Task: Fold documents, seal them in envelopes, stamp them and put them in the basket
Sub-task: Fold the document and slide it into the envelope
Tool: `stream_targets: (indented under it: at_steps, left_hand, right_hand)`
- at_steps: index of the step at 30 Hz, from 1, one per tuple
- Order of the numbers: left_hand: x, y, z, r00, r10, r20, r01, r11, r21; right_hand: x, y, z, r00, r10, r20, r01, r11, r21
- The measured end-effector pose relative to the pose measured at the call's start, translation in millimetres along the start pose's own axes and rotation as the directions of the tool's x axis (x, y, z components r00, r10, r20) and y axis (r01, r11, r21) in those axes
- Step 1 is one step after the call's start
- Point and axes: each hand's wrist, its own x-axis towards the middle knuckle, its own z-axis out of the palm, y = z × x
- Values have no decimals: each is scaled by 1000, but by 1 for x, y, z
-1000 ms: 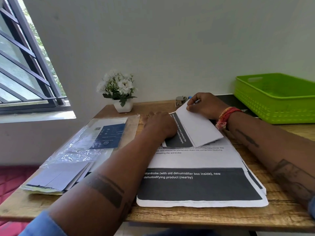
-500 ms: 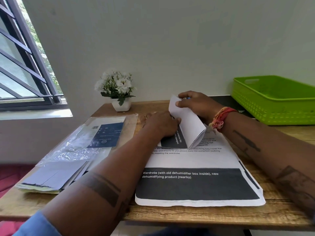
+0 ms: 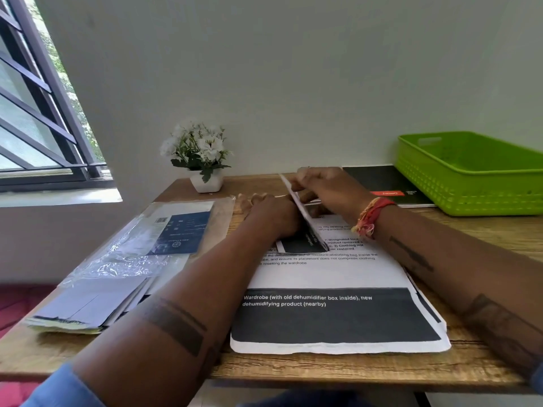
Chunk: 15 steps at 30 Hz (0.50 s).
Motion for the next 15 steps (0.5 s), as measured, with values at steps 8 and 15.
stream_targets:
  at_steps: [8, 15]
  left_hand:
    - [12, -26, -7, 987, -69, -145, 28, 964, -263]
    - [19, -36, -6, 974, -142, -178, 39, 874, -485]
  right_hand:
    - [3, 14, 1, 948, -200, 246, 309, 755, -578]
    - [-1, 11, -1, 933, -182, 310, 347, 679, -647]
